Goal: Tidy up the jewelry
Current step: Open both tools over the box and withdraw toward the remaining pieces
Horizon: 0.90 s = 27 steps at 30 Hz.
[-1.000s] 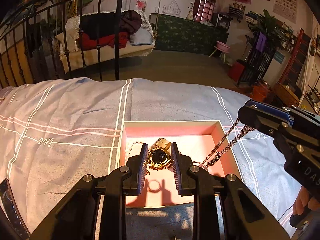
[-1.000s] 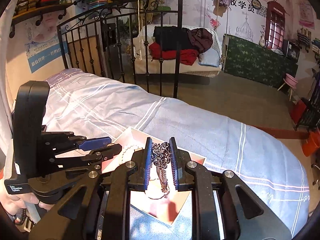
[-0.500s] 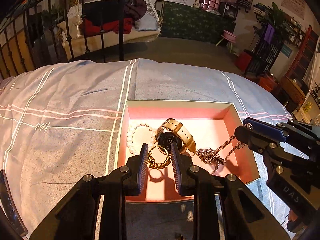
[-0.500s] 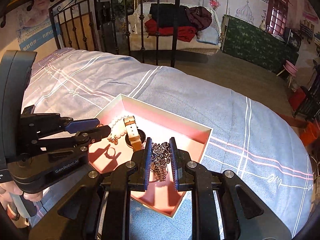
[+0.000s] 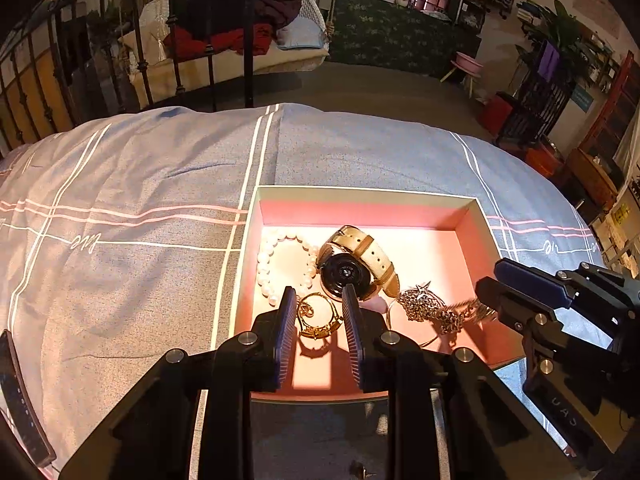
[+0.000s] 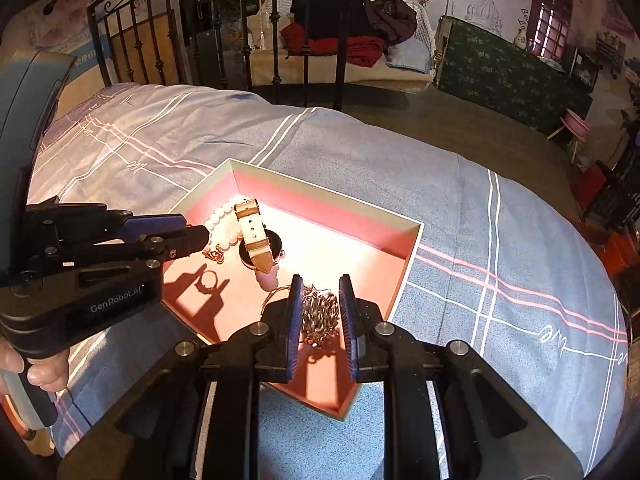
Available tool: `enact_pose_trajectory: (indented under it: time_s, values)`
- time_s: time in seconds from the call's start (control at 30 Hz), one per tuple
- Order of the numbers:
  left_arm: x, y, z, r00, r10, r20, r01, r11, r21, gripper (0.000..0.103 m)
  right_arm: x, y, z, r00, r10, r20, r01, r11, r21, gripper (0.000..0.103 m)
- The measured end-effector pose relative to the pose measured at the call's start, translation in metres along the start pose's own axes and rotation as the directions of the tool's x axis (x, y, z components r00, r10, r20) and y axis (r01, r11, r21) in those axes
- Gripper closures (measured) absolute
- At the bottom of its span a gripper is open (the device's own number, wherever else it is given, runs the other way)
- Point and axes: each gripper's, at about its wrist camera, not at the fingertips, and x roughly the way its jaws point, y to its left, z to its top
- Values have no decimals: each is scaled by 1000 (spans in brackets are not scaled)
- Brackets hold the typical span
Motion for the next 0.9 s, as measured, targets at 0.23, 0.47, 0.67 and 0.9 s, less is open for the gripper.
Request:
enact_pose_trajectory:
  time_s: [0.23, 0.47, 0.67, 0.9]
  values:
    - [-36, 3, 1, 993, -13, 115, 15, 1000, -16, 20, -32, -6, -7, 995, -46, 89, 42, 998, 46, 18]
    - [-69, 1, -35, 983, -84, 162, 82, 996, 19, 19, -58, 2, -50, 994, 5, 112, -13, 997, 75, 18]
    - [-64, -3, -89, 985, -143, 94, 140, 989, 38, 19, -50, 34, -113, 994, 110, 13, -110, 990, 82, 18]
    - [-33, -1, -120, 991, -135, -6, 135, 990, 45, 23, -43, 66, -147, 984, 162, -71, -160, 987, 31, 18]
